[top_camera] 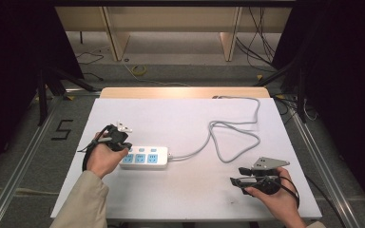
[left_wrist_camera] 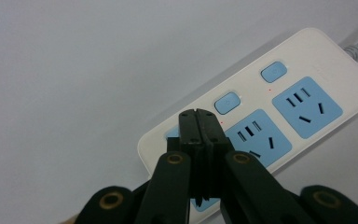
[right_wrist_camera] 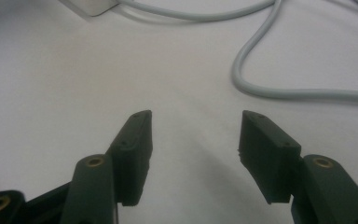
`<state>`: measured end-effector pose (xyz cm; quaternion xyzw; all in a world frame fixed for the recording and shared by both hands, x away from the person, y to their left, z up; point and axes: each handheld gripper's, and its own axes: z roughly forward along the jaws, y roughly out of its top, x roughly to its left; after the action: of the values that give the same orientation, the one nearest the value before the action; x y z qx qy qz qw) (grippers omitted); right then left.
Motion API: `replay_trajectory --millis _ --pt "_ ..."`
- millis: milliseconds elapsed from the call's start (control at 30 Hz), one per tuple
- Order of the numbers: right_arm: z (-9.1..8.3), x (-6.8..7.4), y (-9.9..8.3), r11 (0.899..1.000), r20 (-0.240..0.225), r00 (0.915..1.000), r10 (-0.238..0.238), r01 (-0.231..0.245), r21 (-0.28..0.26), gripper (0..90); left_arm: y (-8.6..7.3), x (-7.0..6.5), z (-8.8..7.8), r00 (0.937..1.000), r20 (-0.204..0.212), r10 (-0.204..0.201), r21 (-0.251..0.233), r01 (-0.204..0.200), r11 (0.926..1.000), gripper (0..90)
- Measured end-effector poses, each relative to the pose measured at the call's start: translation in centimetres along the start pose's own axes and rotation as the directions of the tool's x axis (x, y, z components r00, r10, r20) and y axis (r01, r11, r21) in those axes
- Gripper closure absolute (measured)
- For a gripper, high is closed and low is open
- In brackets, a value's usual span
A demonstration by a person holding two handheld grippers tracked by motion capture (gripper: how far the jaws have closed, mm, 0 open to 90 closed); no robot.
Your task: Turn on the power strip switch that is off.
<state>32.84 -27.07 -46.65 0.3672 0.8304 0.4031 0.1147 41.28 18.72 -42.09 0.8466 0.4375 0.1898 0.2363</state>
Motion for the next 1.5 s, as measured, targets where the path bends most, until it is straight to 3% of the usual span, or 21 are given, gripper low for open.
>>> replay_trajectory --millis 1500 --pt "0.0 0.0 0.0 1.0 0.001 1.0 0.001 -0.001 0.001 45.2 0.5 0.6 2.2 0.9996 -0.025 0.012 0.074 -0.01 0.9972 89.8"
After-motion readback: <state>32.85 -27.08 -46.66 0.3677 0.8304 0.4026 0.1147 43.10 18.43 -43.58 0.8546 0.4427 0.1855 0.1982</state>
